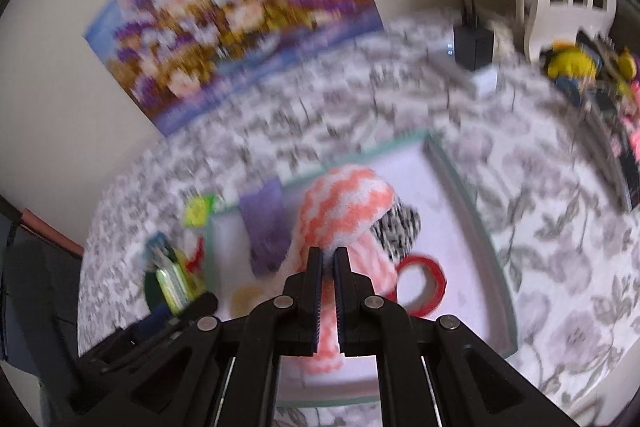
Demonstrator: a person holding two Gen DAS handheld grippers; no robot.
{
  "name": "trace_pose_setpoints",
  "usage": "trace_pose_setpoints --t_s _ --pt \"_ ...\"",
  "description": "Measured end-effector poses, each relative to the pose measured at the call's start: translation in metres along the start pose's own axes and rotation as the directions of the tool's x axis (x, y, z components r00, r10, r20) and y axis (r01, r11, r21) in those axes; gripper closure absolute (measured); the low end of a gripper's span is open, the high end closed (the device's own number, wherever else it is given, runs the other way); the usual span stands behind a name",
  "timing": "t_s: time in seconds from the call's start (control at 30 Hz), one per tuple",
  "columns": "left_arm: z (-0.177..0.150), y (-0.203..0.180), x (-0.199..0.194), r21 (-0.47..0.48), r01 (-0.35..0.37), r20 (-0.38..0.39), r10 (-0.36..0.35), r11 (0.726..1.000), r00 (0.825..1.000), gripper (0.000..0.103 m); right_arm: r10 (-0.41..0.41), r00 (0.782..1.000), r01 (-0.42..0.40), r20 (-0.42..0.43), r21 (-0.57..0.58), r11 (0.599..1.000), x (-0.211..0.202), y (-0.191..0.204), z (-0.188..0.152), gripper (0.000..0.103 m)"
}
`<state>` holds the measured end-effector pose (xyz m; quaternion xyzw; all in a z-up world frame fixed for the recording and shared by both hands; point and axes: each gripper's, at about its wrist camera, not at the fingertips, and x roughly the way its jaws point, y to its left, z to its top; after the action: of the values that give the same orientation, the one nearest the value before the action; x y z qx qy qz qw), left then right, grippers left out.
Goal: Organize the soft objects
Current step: 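Carry both items over the white tray and release them inside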
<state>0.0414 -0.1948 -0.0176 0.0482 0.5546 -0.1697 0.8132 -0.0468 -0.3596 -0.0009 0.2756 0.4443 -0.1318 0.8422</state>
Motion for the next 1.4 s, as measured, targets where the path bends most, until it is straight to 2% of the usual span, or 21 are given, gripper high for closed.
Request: trace_pose_setpoints --t_s 0.2,0.53,0.8,0.97,1.03,1.1,1.17,1.27,1.4 --pt "-0.003 -0.002 0.025 0.008 -0.009 -0.054 0.009 1.000 0.998 0.053 -0.050 0.991 0.052 -0.123 0.014 0.999 0.036 -0.013 -0.012 0.095" --pt "-0.003 -0.007 0.043 0.018 -0.010 -0.082 0.012 1.000 0.997 0.052 -0.107 0.967 0.113 -0.232 0.009 0.994 0.068 -0.022 -0.026 0.094" --pt "0.000 -0.006 0.044 0.002 0.010 -0.115 -0.010 1.000 0.993 0.051 -0.116 0.961 0.124 -0.251 0.014 0.992 0.072 -0.027 -0.029 0.094" --pt "0.004 -0.001 0.035 -0.027 0.022 -0.121 -0.026 0.999 0.992 0.051 -0.126 0.966 0.130 -0.227 -0.001 0.992 0.060 -0.021 -0.027 0.093" --pt "0.006 0.000 0.027 -0.026 0.018 -0.103 -0.021 0.999 0.994 0.049 -0.131 0.969 0.133 -0.210 -0.001 0.991 0.053 -0.020 -0.025 0.088" --pt "0.007 0.001 0.021 -0.030 0.026 -0.087 -0.028 0.999 0.996 0.042 -0.139 0.970 0.141 -0.198 -0.004 0.990 0.048 -0.019 -0.023 0.073" --pt "0.009 0.003 0.016 -0.037 0.031 -0.077 -0.034 0.999 0.996 0.042 -0.154 0.971 0.155 -0.184 -0.010 0.988 0.044 -0.018 -0.022 0.064" --pt "0.011 0.008 0.011 -0.047 0.018 -0.063 -0.021 0.999 0.998 0.042 -0.171 0.972 0.170 -0.164 -0.016 0.985 0.038 -0.018 -0.021 0.058" --pt "0.013 0.017 0.010 -0.074 -0.008 -0.058 0.004 0.997 0.998 0.042 -0.181 0.972 0.181 -0.151 -0.010 0.983 0.035 -0.017 -0.019 0.044"
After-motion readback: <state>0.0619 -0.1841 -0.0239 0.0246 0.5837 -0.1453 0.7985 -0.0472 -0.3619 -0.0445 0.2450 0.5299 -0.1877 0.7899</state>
